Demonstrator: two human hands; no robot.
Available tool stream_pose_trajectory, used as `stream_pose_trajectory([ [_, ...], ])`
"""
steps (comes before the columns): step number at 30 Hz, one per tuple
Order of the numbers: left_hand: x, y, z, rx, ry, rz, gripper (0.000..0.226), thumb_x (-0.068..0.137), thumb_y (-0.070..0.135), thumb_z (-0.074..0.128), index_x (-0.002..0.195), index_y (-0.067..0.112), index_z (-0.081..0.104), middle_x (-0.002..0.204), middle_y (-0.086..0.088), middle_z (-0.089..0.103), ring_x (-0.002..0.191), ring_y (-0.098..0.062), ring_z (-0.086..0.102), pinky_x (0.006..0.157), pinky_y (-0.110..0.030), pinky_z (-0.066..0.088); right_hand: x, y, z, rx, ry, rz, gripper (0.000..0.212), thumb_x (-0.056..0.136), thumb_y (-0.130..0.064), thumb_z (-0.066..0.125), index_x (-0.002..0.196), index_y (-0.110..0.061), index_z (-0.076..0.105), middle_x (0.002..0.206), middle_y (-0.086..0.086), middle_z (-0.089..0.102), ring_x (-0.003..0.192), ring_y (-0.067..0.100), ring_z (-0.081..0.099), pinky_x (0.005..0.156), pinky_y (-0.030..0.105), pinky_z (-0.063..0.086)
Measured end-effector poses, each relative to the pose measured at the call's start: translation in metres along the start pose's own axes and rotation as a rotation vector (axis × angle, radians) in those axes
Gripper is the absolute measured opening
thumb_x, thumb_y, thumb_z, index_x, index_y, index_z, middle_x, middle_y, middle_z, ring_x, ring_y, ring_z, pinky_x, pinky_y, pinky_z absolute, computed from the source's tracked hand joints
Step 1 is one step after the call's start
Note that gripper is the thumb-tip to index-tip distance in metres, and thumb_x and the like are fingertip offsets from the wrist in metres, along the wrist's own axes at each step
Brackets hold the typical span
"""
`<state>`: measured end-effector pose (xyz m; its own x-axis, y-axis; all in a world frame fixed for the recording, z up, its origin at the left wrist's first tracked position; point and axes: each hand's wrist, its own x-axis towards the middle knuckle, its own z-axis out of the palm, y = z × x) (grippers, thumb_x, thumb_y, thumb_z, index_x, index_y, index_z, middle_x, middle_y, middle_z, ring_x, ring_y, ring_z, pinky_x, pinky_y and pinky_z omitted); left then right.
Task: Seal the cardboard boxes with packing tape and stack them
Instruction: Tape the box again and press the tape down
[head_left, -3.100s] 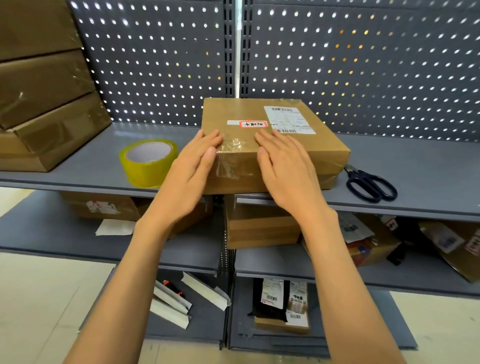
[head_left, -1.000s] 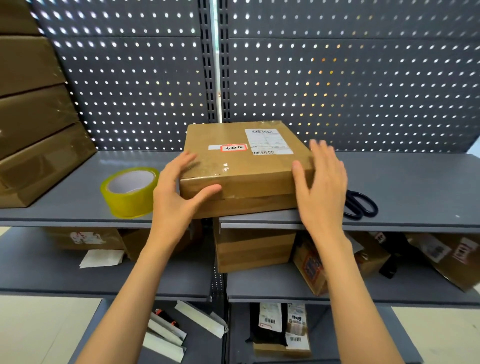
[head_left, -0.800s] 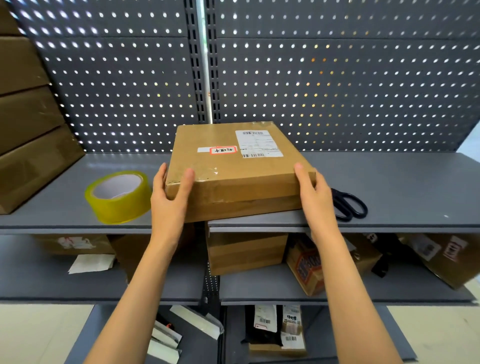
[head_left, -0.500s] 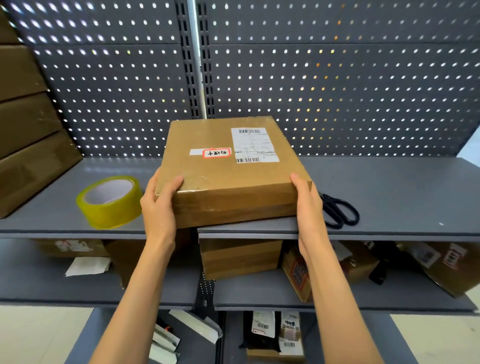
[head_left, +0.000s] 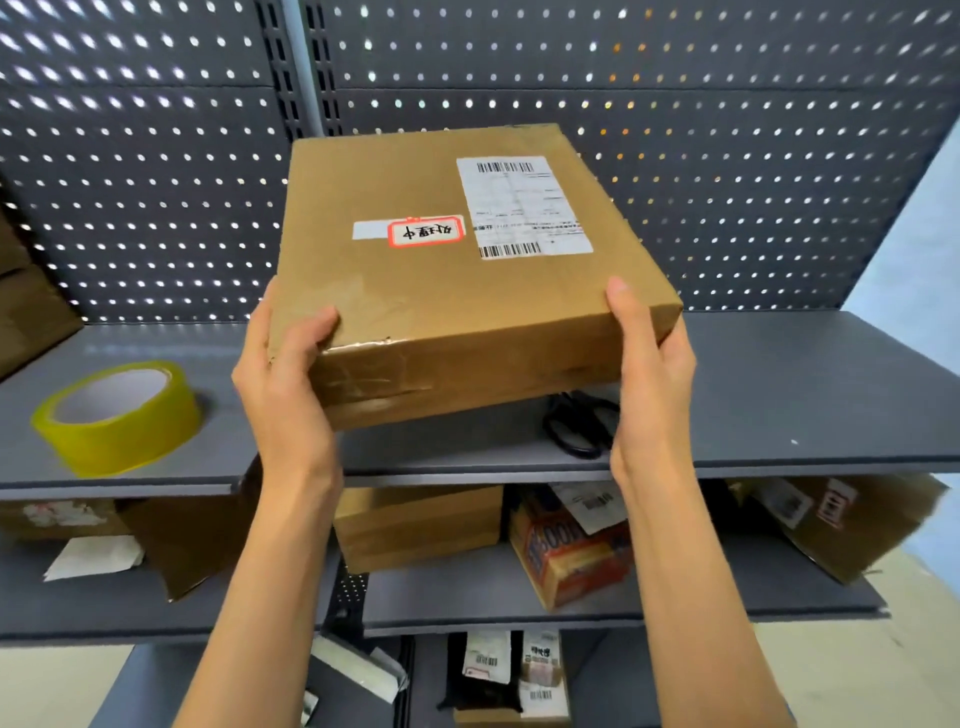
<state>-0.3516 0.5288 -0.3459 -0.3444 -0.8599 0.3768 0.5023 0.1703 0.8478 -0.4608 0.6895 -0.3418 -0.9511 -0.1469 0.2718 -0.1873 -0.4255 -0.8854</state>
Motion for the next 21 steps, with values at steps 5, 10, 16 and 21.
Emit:
stream_pose_trajectory([
  [5, -0.010, -0.006, 0.027, -0.043, -0.035, 0.011, 0.054, 0.076, 0.023, 0.054, 0.122, -0.004, 0.057, 0.085, 0.018, 0.063, 0.078, 0.008, 0.057, 0.069, -0.008, 0.042, 0.012, -0.011, -0.017, -0.033, 0.053, -0.031, 0.024, 0.089, -0.031, 0.063, 0.112, -0.031, 0.060, 0.103, -0.023, 0.067, 0.095, -0.013, 0.059, 0.078, 0.009, 0.046],
  [10, -0.008, -0.010, 0.060, -0.114, -0.122, -0.046, 0.060, 0.074, 0.024, 0.054, 0.130, 0.002, 0.054, 0.100, 0.014, 0.063, 0.085, 0.010, 0.059, 0.073, -0.007, 0.043, 0.026, -0.025, -0.036, -0.066, 0.176, -0.065, 0.017, 0.088, -0.032, 0.062, 0.106, -0.032, 0.061, 0.099, -0.025, 0.067, 0.092, -0.014, 0.059, 0.075, 0.008, 0.045],
  [16, -0.024, -0.012, 0.094, -0.134, -0.203, -0.051, 0.064, 0.074, 0.022, 0.053, 0.135, 0.001, 0.049, 0.112, 0.010, 0.061, 0.091, 0.013, 0.059, 0.077, -0.006, 0.042, 0.034, -0.037, -0.068, -0.062, 0.273, -0.098, 0.013, 0.088, -0.032, 0.062, 0.101, -0.032, 0.061, 0.098, -0.022, 0.068, 0.091, -0.013, 0.060, 0.077, 0.011, 0.046],
  [21, -0.041, -0.012, 0.120, -0.116, -0.221, -0.068, 0.062, 0.075, 0.022, 0.053, 0.133, 0.001, 0.050, 0.109, 0.008, 0.063, 0.090, 0.010, 0.060, 0.075, -0.007, 0.043, 0.042, -0.044, -0.096, -0.008, 0.302, -0.106, 0.018, 0.086, -0.033, 0.066, 0.102, -0.028, 0.063, 0.101, -0.018, 0.069, 0.096, -0.006, 0.062, 0.079, 0.013, 0.047],
])
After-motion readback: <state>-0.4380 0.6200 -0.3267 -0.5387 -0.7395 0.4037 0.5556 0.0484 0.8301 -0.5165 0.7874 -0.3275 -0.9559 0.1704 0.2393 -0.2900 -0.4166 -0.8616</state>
